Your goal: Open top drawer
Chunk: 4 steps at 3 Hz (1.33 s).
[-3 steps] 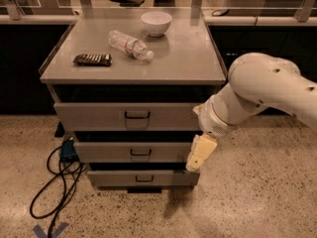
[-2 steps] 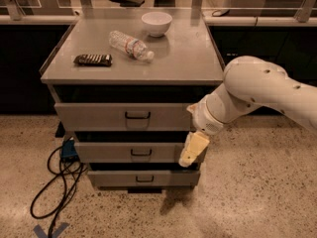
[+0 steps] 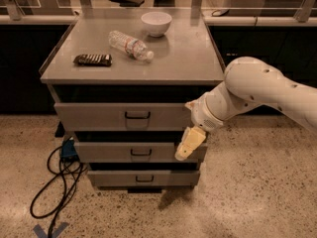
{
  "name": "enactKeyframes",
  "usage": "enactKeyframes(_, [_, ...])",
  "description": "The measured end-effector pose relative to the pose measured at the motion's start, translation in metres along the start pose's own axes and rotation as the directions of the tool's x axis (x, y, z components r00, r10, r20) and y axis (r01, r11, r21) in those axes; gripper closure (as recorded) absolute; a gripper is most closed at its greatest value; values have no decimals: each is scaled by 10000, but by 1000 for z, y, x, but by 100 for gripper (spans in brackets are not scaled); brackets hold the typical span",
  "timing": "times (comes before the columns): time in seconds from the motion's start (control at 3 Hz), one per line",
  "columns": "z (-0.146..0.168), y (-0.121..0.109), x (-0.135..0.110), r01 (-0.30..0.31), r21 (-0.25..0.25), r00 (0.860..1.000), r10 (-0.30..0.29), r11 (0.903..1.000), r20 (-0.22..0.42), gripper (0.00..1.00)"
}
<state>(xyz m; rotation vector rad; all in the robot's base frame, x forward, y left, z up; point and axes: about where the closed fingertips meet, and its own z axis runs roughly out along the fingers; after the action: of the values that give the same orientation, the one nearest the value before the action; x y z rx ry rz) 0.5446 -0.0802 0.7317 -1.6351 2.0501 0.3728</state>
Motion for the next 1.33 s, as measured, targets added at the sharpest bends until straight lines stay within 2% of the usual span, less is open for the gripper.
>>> enactKeyframes(0.33, [3,8,13,-124,-171,9999,124,9998,-11,0])
enactKeyframes(0.67, [18,-7,22,-84,-108,9976,92,9999,688,0])
enactKeyframes(1.0, [39,-29,17,198,450,9906,-257,9988,1341,0])
enactKeyframes(1.33, [43,-55,-4,452,1824,9834,-758,9822,1646,0])
